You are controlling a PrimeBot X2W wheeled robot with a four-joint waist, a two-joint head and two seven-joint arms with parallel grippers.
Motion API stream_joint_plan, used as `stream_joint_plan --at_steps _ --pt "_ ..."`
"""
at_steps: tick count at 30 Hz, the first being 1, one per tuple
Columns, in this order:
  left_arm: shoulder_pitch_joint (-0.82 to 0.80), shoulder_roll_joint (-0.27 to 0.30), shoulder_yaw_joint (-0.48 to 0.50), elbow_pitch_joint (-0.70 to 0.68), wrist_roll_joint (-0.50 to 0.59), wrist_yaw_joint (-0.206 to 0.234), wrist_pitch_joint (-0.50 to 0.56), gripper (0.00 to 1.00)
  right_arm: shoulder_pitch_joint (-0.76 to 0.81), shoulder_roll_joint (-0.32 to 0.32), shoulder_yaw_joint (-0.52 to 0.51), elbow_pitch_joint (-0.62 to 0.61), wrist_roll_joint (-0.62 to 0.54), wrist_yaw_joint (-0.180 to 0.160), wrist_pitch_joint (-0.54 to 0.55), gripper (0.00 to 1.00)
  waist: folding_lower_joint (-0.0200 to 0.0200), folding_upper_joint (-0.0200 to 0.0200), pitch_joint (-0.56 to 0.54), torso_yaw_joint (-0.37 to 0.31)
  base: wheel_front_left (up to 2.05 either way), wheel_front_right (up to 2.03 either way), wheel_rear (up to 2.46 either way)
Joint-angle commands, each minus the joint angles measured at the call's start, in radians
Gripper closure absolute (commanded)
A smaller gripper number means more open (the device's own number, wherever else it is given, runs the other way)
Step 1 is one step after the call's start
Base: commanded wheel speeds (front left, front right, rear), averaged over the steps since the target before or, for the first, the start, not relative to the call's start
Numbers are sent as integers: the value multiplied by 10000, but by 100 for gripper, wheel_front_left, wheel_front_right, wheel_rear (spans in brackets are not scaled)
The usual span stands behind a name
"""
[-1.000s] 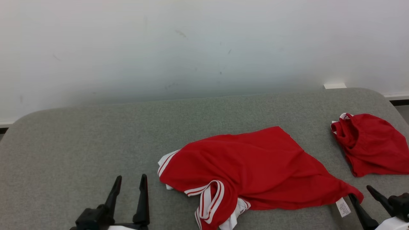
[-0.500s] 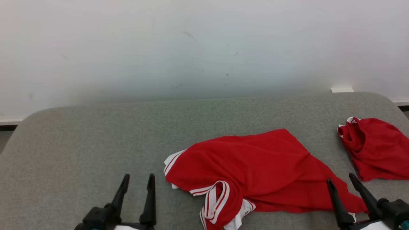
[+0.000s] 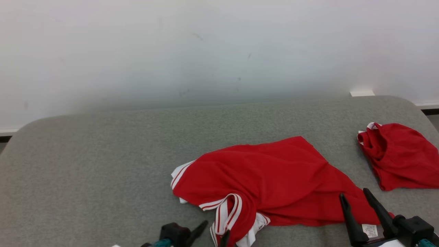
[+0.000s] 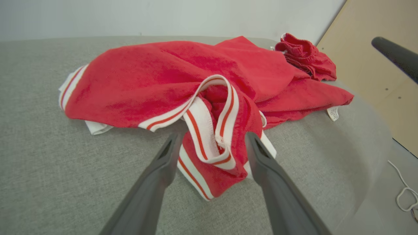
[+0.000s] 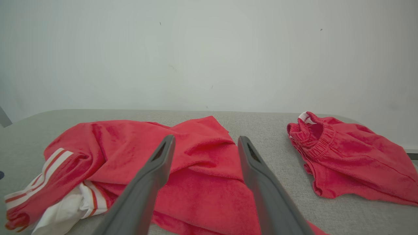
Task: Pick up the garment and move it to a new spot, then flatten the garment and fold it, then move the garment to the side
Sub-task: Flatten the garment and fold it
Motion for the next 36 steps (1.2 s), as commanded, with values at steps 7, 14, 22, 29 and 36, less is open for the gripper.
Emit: stream_joint_plan --at_steps 7,14,22,29,36 --pt "-703 715 -1433 452 -1019 -33 662 0 -189 130 180 98 -92 -24 -6 0 0 0 211 -533 0 0 0" --pt "-1095 1062 -1828 1014 -1318 -36 937 57 -208 180 198 320 -83 -24 -80 0 0 0 313 -792 0 0 0" --pt "-1320 1153 -1903 1283 -1286 -22 809 100 -244 227 106 456 -144 -24 -126 0 0 0 262 -738 0 0 0" --pt "-1721 1328 -1174 240 -2131 -29 140 100 -256 136 18 434 -139 -24 -185 0 0 0 173 -589 0 0 0" --pt "-3182 2548 -406 -115 -2897 -35 995 100 -389 95 60 384 -166 -24 -185 0 0 0 304 -759 0 0 0"
